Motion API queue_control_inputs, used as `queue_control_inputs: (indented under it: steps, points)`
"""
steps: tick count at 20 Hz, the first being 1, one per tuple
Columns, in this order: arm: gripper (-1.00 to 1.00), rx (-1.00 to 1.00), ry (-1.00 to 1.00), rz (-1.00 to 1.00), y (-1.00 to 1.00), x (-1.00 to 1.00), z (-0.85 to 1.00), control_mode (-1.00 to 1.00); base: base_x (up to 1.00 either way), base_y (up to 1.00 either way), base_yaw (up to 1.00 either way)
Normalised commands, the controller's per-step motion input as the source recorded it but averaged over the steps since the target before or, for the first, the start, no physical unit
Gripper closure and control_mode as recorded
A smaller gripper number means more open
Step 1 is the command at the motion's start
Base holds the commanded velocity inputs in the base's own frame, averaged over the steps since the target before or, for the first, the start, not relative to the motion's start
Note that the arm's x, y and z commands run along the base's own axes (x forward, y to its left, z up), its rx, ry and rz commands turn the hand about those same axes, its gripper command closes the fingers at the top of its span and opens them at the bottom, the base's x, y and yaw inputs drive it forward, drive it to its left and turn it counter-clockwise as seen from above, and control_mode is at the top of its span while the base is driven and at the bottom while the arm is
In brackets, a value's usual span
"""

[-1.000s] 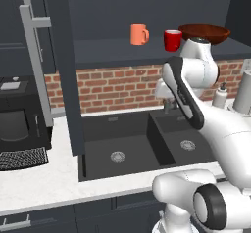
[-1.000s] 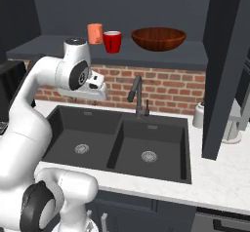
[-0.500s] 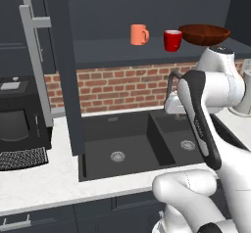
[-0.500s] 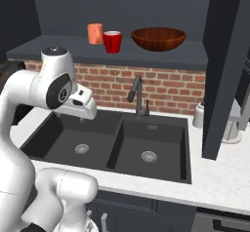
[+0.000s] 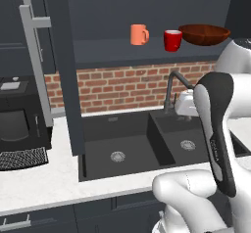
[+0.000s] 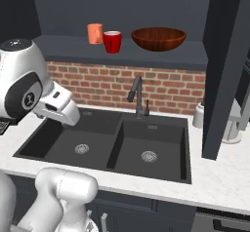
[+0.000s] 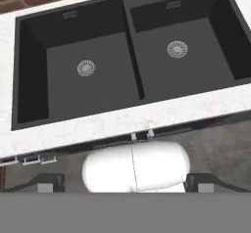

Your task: Gather all objects into one cabinet and sort the glasses and bowls to opposite sides.

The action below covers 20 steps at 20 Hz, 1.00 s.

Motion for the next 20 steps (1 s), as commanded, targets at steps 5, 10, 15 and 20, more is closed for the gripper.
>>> queue_control_inputs:
  steps: [5, 10, 15, 20]
  points:
    - [-1.00, 0.00, 0.04, 0.00, -0.13, -0.45, 0.48, -1.00, 0.00, 0.00, 0.00]
    - [-1.00, 0.00, 0.01, 0.09, -0.15, -0.40, 0.14, -1.00, 0.00, 0.00, 0.00]
    - [-1.00, 0.00, 0.02, 0.08, -0.01, -0.16, 0.03, -1.00, 0.00, 0.00, 0.00]
    - [-1.00, -0.01, 0.00, 0.03, 0.00, -0.06, 0.00, -1.00, 0.00, 0.00, 0.00]
